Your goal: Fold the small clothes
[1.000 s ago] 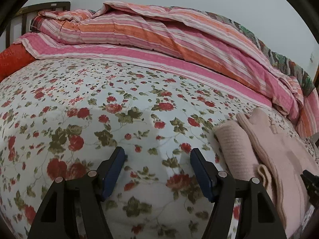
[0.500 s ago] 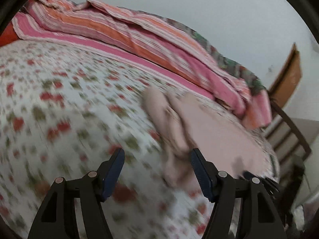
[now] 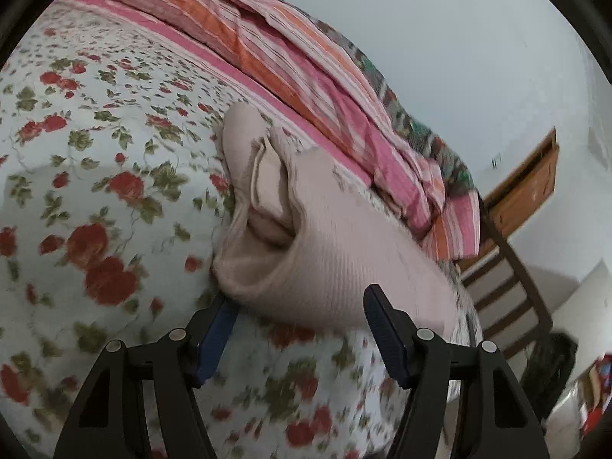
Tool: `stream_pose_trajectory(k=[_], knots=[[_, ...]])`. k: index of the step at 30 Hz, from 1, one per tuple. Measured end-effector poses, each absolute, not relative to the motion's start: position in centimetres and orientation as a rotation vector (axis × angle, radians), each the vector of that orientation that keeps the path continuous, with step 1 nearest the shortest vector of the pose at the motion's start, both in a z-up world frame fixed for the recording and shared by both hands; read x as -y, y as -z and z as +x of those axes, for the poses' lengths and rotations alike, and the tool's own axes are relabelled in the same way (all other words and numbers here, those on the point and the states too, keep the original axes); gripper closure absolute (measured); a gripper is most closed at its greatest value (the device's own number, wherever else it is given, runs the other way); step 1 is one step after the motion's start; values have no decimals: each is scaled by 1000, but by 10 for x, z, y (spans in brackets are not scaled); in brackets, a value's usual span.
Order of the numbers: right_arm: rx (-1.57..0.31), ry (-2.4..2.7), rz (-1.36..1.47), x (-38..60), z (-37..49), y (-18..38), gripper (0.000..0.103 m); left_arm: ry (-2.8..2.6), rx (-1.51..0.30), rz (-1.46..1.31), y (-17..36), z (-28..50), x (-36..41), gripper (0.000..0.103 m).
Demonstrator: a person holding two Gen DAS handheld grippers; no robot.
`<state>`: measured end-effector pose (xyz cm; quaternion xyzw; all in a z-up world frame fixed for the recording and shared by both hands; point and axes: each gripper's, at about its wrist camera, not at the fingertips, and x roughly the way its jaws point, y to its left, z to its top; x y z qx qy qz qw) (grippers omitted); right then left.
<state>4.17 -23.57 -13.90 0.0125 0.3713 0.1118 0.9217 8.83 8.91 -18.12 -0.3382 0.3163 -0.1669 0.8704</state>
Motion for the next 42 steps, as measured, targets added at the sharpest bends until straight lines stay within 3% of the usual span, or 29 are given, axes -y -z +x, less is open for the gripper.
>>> stream_pose_trajectory(k=[4, 14, 17, 19, 26, 36, 42], knots=[[-750, -219, 58, 256, 39, 135, 66, 309, -618, -766, 177, 100, -86, 47], [-721, -236, 150, 284, 49, 130, 66, 205, -600, -781, 169, 145, -70, 48], [-727, -230, 177, 295, 55, 133, 66, 153, -616, -750, 167, 151, -67, 58], [-729, -220, 195, 302, 57, 134, 66, 117, -637, -718, 163, 157, -65, 70], [-713, -192, 240, 332, 60, 133, 66, 83, -624, -614, 124, 163, -50, 81], [-671, -123, 256, 374, 49, 116, 66, 140, -544, -311, 36, 173, 72, 82], [-655, -36, 291, 412, 39, 107, 66, 245, -590, -150, 57, 173, 191, 82]])
